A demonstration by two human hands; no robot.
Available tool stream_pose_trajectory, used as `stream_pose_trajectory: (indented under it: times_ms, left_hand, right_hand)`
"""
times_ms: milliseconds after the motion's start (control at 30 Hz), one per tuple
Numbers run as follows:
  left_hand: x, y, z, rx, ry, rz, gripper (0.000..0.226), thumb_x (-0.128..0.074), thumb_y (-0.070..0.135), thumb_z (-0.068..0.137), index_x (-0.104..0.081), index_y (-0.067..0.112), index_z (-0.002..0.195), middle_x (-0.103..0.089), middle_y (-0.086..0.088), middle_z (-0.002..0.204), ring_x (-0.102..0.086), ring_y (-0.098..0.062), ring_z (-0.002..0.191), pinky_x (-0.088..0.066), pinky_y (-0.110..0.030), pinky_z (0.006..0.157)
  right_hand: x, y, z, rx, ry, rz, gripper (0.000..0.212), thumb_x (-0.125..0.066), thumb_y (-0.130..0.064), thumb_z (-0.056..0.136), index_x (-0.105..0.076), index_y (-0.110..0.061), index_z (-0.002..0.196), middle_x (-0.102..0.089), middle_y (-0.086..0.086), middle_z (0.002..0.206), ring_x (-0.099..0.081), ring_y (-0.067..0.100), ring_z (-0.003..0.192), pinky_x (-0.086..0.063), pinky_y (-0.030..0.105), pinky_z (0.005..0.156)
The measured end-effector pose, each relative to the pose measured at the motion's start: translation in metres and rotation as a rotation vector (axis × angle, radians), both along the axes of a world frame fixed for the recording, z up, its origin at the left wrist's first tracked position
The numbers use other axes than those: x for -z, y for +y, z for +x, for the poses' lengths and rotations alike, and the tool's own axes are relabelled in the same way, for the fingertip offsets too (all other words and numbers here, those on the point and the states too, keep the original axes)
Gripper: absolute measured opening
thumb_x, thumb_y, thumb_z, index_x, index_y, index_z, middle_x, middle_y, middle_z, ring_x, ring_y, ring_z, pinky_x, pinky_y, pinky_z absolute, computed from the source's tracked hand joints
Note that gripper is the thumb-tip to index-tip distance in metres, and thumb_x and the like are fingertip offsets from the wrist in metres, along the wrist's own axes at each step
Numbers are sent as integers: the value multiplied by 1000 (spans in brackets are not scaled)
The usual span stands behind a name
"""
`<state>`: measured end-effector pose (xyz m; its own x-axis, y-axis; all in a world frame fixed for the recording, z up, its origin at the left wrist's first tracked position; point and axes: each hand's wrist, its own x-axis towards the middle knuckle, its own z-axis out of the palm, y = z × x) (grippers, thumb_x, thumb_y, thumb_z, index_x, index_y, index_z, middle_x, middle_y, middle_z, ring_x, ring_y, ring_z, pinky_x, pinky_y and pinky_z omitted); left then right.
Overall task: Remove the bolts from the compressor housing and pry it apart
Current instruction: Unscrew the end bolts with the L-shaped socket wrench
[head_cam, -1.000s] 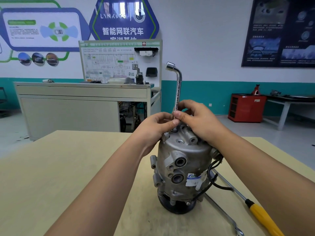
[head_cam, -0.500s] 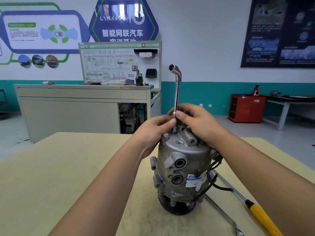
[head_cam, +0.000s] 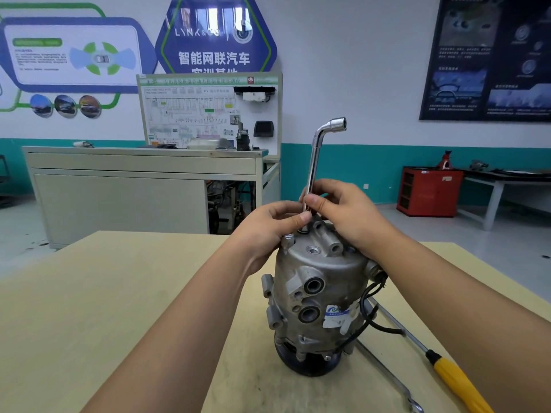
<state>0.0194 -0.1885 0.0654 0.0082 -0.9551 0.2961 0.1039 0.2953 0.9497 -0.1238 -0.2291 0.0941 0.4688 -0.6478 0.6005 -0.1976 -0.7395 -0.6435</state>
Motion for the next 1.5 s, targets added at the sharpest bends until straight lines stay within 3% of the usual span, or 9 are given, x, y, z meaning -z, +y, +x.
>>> stream_pose_trajectory:
  times_ms: [167, 300, 433, 633, 733, 833, 1000, 1267, 1500]
  left_hand:
    - [0, 1, -1, 55, 48, 20, 16, -55, 7, 93, -69, 12, 98, -74, -1, 88, -68, -10, 81, -55, -20, 79]
    - [0, 2, -3, 21, 20, 14, 14, -54, 8, 94, -67, 12, 97, -69, -6, 91, -64, -15, 85, -51, -27, 88]
    - [-1, 3, -3, -11, 5, 15, 9, -58, 6, 91, -66, 10, 95, -65, -9, 89, -61, -18, 83, -51, -28, 83]
    - [-1, 2, -3, -21, 11, 23, 7, -63, 4, 87, -64, 9, 92, -66, -6, 79, -62, -16, 76, -51, -28, 80]
    - [-1, 1, -3, -30, 8, 24, 8, -66, 4, 84, -63, 8, 91, -67, -6, 80, -64, -17, 76, -51, -29, 81]
    - [-1, 1, -1, -5, 13, 13, 10, -65, 5, 85, -64, 9, 94, -69, -6, 82, -65, -16, 78, -52, -29, 82]
    - [1, 2, 0, 60, 43, 12, 15, -56, 10, 92, -68, 13, 101, -73, -2, 92, -68, -12, 86, -55, -22, 82]
    - [2, 2, -2, 3, 26, 5, 12, -57, 12, 93, -68, 12, 96, -69, -8, 93, -64, -18, 86, -52, -27, 84]
    - [0, 0, -2, -39, 10, 12, 6, -63, 8, 88, -64, 7, 94, -66, -6, 81, -63, -17, 77, -51, -28, 79]
  right_hand:
    - [0, 0, 1, -2, 2, 17, 14, -55, -11, 94, -65, -12, 103, -66, 4, 100, -61, 22, 101, -46, 37, 96]
    - [1, -1, 0, -22, -5, 27, 15, -53, -12, 95, -66, -19, 98, -67, 4, 102, -62, 18, 102, -47, 31, 93]
    - [3, -3, 0, -34, -21, 26, 6, -60, -21, 92, -63, -25, 91, -65, -6, 91, -61, 13, 89, -48, 25, 83]
    - [2, -6, 0, 2, -19, -17, 15, -64, -18, 89, -59, -30, 82, -62, -12, 83, -57, 6, 76, -47, 26, 78]
    - [2, -5, 1, 3, -6, -10, 8, -60, -16, 91, -60, -23, 93, -64, -3, 93, -60, 15, 90, -47, 32, 87]
    - [2, -4, 2, 8, 7, -14, 15, -58, -11, 92, -63, -14, 105, -65, 7, 104, -60, 23, 103, -45, 35, 94]
    - [1, -4, 0, 21, 32, -25, 19, -55, -9, 93, -63, -11, 110, -65, 7, 106, -59, 22, 105, -44, 35, 97]
    - [1, 0, 1, 1, 36, -12, 13, -53, -10, 94, -63, -14, 102, -65, 10, 107, -59, 22, 104, -44, 34, 96]
    - [-1, 1, 1, 13, 77, -43, 23, -50, -16, 96, -64, -5, 111, -60, 8, 106, -55, 14, 101, -40, 16, 82]
